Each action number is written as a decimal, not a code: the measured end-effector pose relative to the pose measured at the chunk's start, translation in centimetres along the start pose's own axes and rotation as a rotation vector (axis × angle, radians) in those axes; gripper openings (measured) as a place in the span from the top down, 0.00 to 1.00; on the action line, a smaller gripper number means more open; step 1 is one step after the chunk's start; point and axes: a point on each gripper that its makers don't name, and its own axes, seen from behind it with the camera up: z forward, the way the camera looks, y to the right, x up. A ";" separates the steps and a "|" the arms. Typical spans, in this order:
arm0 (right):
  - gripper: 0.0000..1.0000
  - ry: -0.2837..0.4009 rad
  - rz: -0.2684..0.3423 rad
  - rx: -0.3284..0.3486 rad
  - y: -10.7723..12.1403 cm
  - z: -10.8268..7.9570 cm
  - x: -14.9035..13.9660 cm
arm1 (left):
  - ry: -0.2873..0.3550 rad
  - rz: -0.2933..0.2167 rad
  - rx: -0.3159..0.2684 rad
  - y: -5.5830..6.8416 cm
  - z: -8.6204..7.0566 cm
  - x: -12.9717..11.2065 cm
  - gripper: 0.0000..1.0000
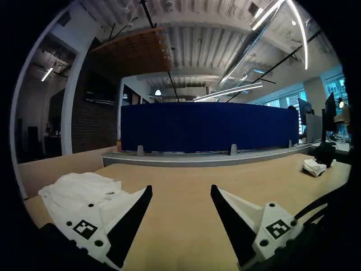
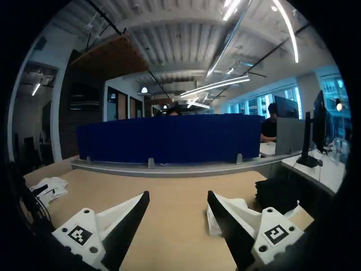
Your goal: Fold towel
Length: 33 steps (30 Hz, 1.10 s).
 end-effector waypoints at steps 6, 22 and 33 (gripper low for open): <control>0.00 0.021 0.008 -0.037 1.5 0.7 -1.9 | 0.000 0.000 0.000 0.0 0.0 0.0 0.04; 0.00 0.066 0.046 -0.063 4.1 2.0 -7.2 | 0.000 0.000 0.000 -0.1 0.1 0.0 0.04; 0.00 0.052 0.000 -0.091 5.0 4.1 -10.0 | 0.000 0.000 0.000 0.0 0.1 0.0 0.04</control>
